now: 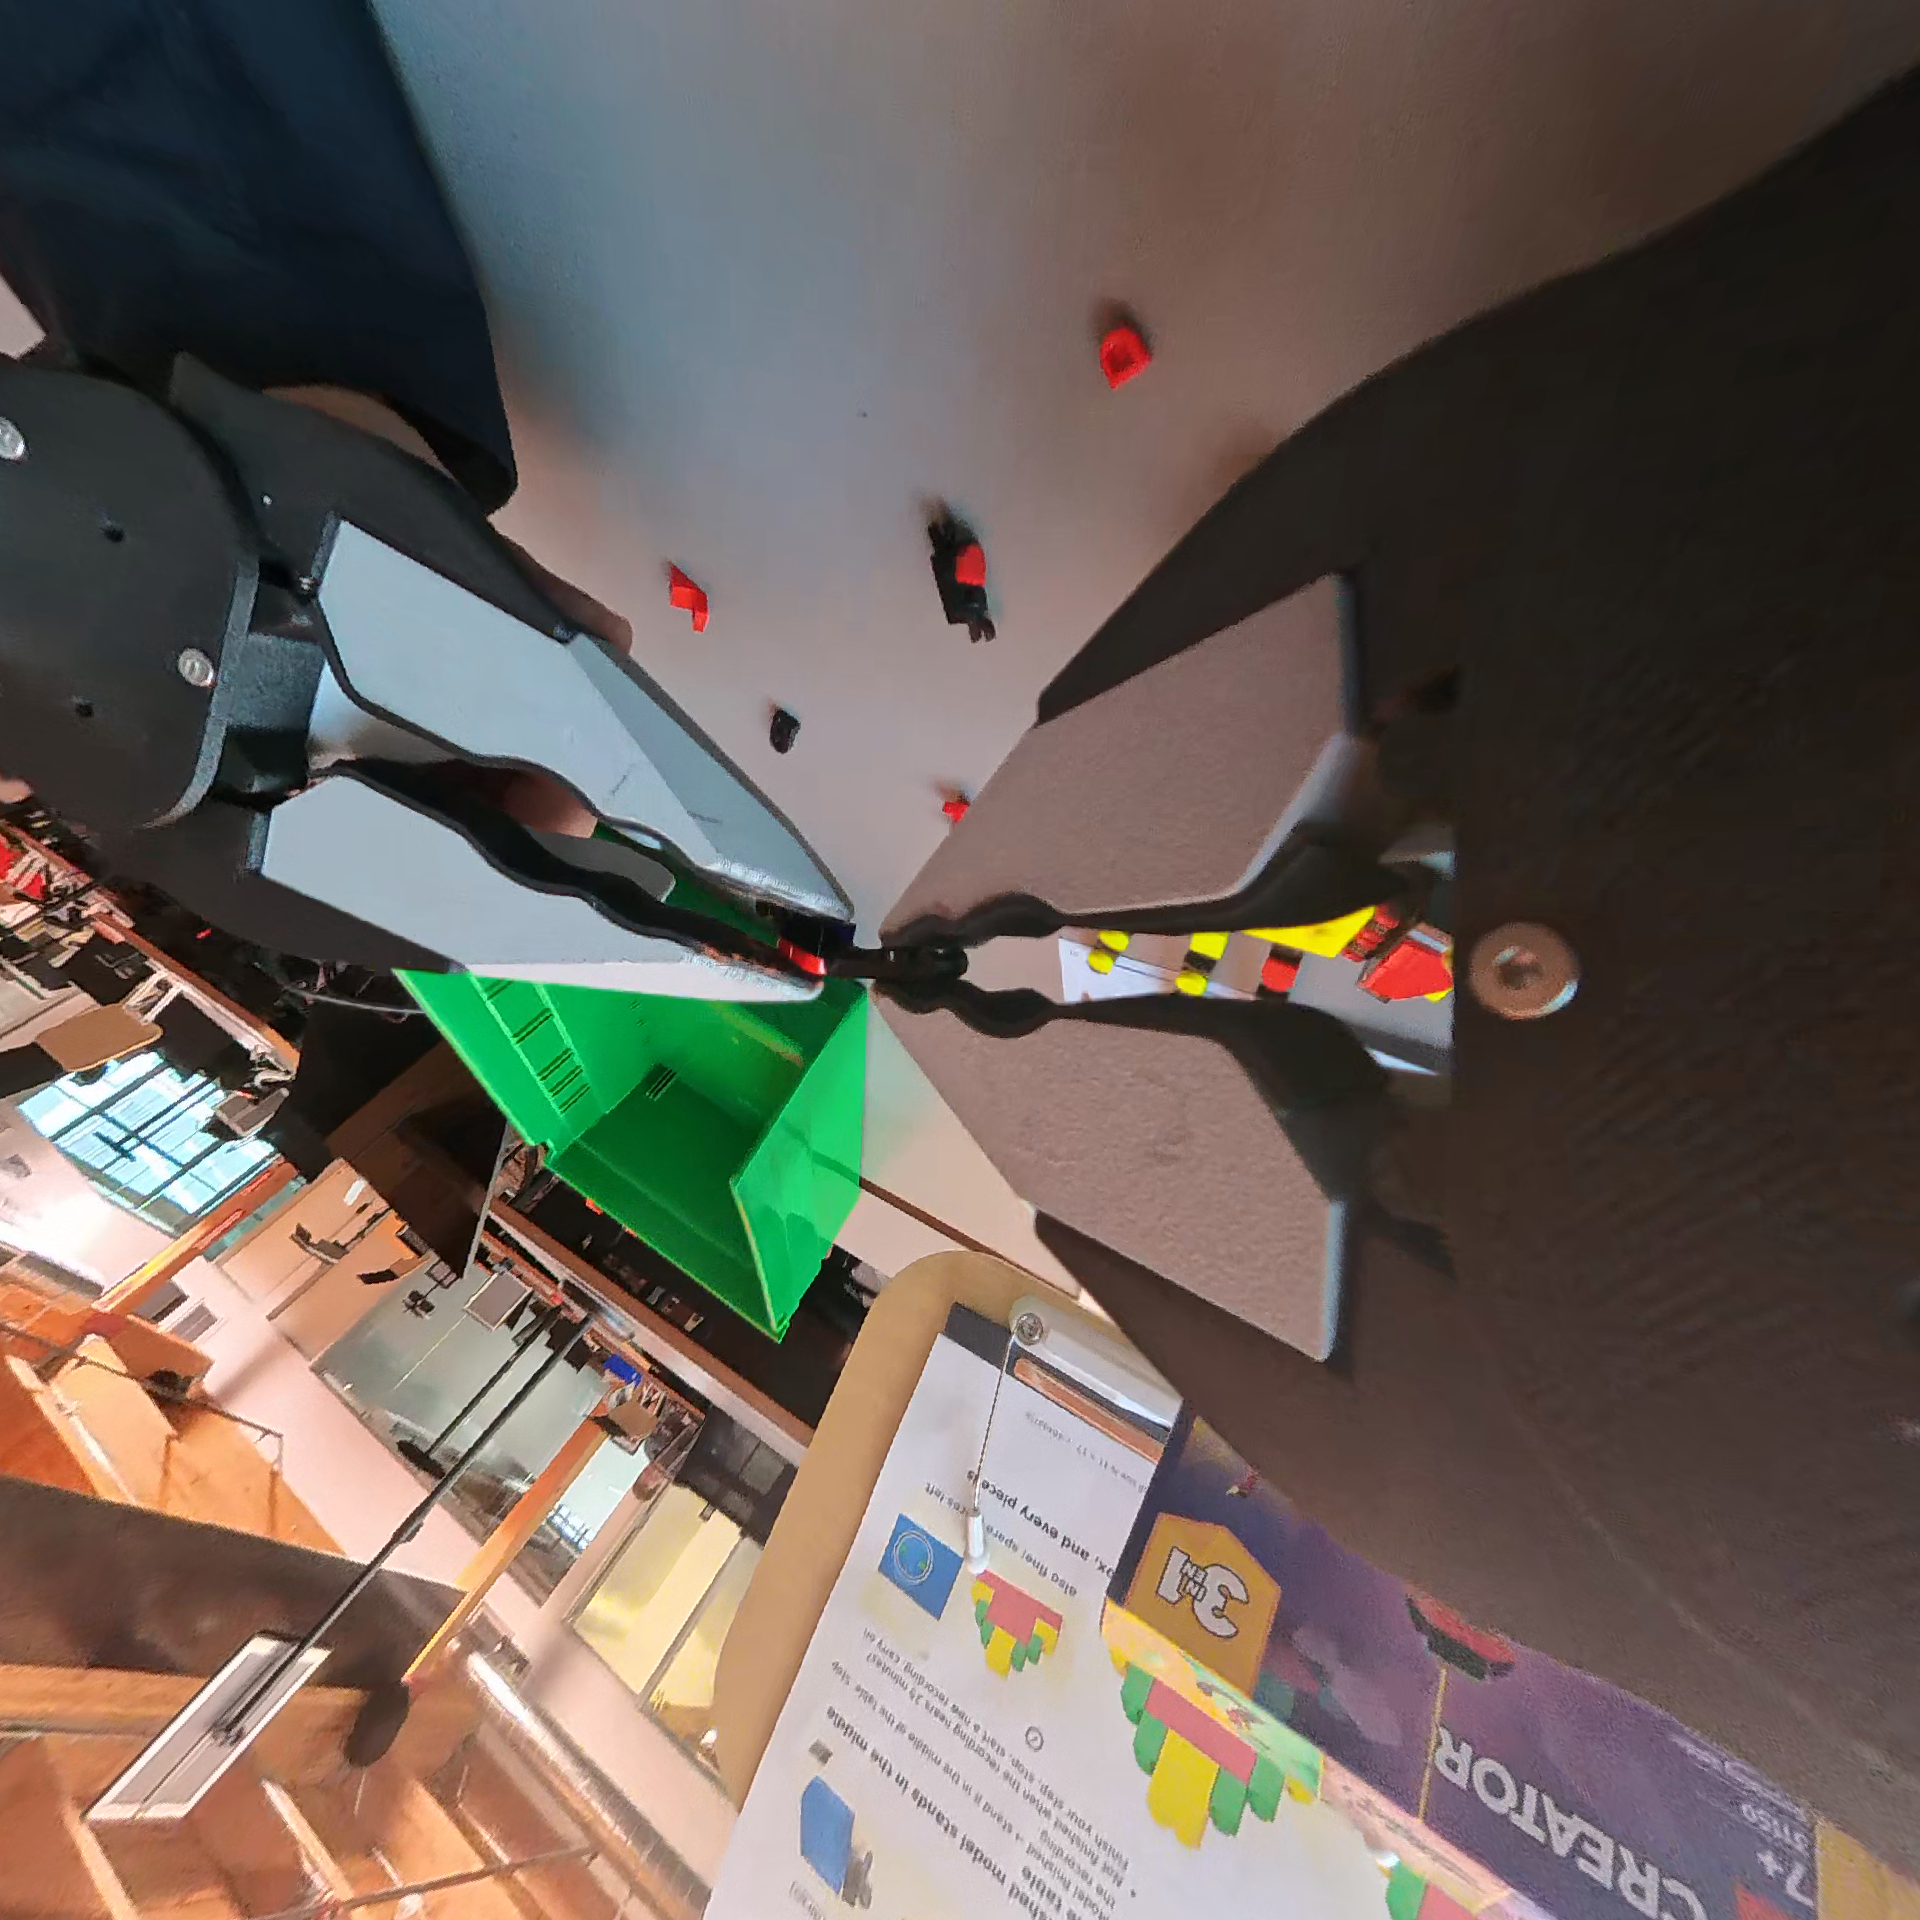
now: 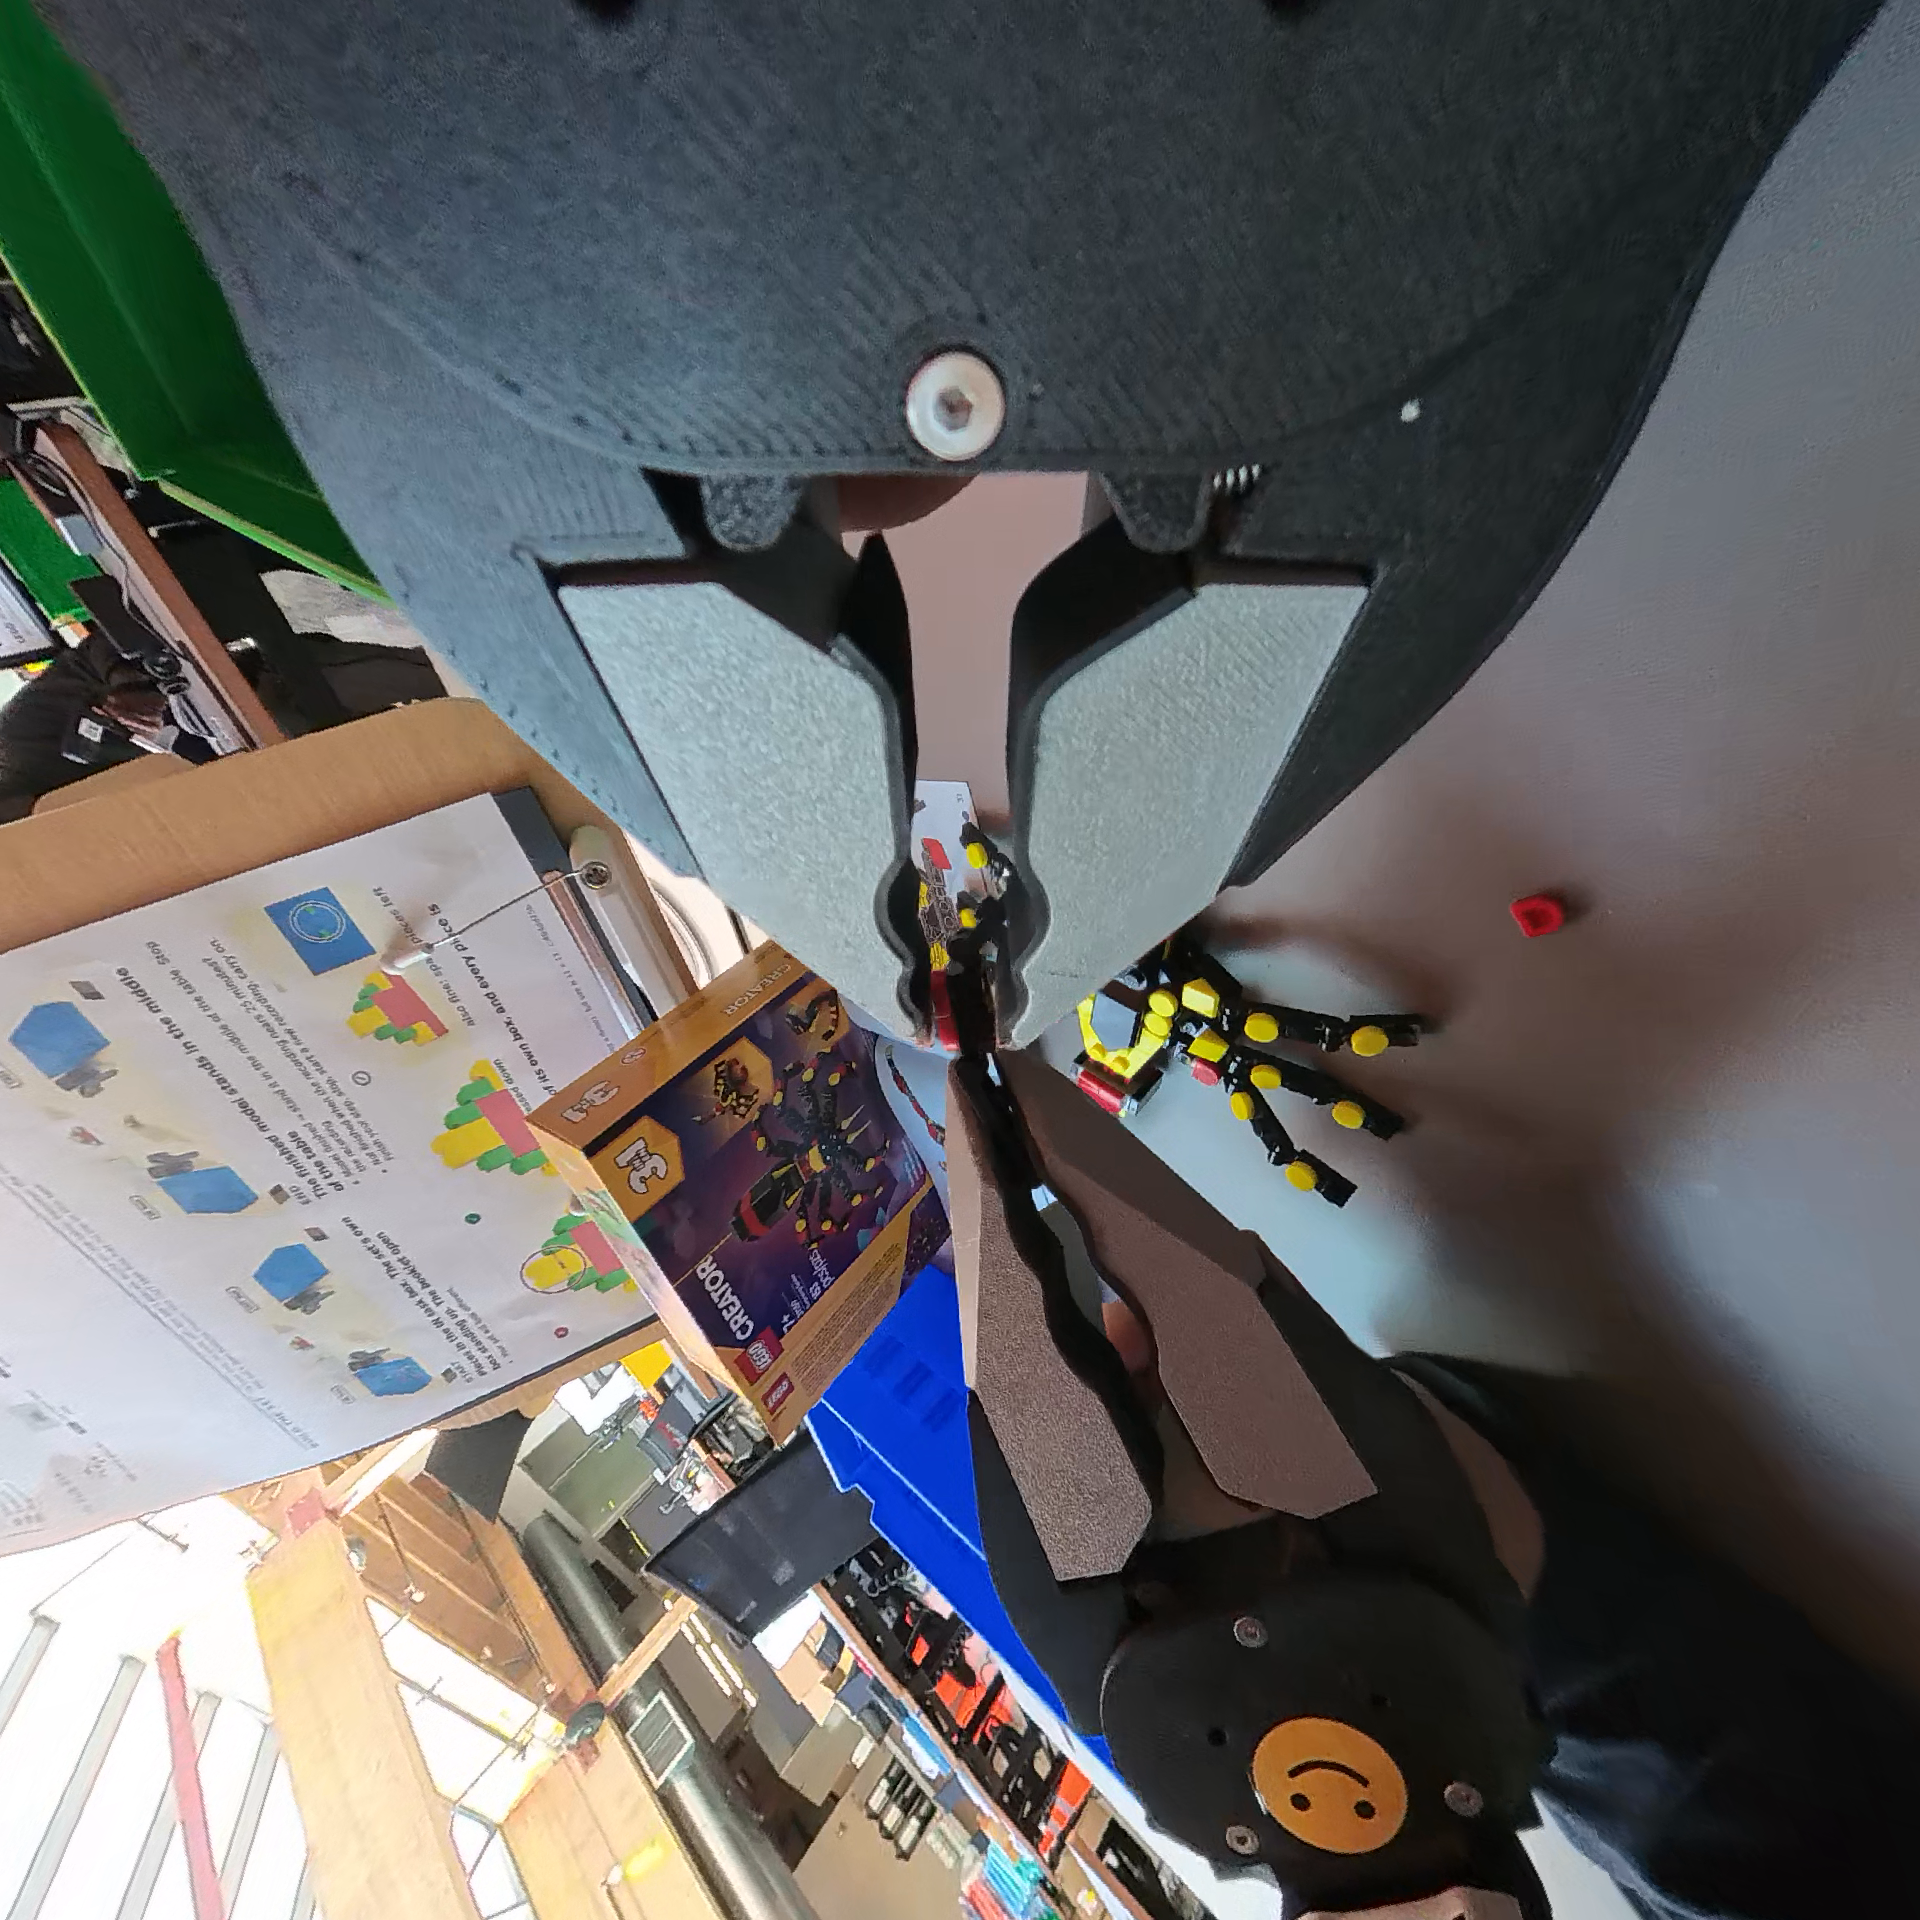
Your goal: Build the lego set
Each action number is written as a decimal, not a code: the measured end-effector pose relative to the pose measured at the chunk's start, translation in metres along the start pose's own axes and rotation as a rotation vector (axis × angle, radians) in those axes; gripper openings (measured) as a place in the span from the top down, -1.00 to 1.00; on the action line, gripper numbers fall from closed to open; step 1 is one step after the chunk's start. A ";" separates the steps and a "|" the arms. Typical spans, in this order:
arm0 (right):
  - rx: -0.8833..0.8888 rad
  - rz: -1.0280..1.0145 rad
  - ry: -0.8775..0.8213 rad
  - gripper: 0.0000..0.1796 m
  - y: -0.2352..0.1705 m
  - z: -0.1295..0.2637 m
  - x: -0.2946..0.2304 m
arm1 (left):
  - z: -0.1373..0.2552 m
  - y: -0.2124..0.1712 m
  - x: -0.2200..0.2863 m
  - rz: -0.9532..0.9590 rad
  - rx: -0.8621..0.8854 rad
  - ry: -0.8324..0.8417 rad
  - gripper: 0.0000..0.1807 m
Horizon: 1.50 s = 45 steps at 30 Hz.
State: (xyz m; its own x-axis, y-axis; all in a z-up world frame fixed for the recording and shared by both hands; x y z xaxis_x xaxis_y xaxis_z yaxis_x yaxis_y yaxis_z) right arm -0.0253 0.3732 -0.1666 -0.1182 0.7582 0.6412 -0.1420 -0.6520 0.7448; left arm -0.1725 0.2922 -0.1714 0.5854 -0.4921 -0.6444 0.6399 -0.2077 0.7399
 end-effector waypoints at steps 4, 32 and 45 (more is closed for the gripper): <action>-0.031 -0.012 0.000 0.92 0.002 -0.001 0.002 | 0.000 0.000 -0.003 0.059 -0.003 -0.008 0.99; -0.128 0.326 -0.421 0.95 0.035 -0.023 -0.012 | -0.005 -0.035 -0.037 1.302 0.360 -0.447 0.96; 0.006 0.521 -0.445 0.94 0.041 -0.007 -0.021 | 0.000 -0.022 -0.034 1.086 0.444 -0.577 0.95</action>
State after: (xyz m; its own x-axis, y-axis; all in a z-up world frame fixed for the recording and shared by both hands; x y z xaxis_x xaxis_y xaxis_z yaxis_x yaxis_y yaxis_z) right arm -0.0359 0.3309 -0.1513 0.2454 0.2734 0.9301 -0.1702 -0.9323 0.3190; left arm -0.2068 0.3135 -0.1659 0.3281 -0.8502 0.4117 -0.3040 0.3176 0.8982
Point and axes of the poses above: each gripper's, where its closed fingertips meet, z back along the fingers, y out of its top, x = y × z across the jaws, the point moved 10 cm from there along z, back along the fingers, and after that the axes turned 1 degree about -x, right-handed, at the moved point
